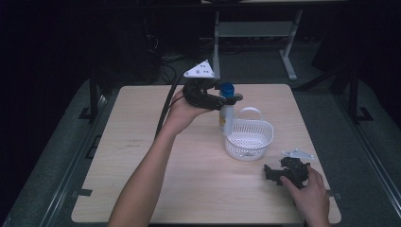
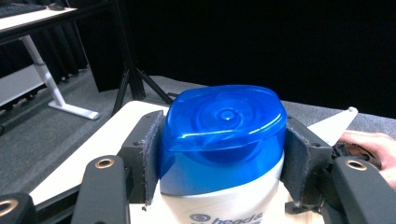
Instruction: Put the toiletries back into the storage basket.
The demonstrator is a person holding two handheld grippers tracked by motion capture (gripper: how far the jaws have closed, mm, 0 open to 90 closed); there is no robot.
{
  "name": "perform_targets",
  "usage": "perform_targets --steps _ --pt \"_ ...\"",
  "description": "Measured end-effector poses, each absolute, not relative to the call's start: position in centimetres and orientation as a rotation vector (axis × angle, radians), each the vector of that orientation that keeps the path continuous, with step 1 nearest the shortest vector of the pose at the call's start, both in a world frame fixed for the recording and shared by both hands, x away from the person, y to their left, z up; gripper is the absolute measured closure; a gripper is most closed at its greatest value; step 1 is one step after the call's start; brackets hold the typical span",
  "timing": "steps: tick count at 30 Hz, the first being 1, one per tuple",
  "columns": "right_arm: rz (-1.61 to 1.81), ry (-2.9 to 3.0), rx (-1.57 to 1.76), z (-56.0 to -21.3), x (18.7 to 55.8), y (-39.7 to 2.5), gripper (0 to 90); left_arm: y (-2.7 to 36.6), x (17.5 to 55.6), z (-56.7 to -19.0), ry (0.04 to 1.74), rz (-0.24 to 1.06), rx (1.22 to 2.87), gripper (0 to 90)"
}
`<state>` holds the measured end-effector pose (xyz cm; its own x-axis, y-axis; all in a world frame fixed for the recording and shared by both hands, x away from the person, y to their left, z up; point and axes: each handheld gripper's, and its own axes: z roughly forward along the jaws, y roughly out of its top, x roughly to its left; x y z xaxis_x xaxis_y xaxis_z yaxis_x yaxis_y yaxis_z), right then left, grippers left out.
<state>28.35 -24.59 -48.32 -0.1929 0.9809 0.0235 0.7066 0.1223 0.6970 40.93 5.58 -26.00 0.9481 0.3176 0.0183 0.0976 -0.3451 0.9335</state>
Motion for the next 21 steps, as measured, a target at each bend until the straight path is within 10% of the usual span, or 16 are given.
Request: perform_targets --steps 21 --pt "0.82 1.959 1.631 -48.3 28.3 -24.6 0.0 3.2 41.5 -28.8 0.276 0.215 1.919 38.9"
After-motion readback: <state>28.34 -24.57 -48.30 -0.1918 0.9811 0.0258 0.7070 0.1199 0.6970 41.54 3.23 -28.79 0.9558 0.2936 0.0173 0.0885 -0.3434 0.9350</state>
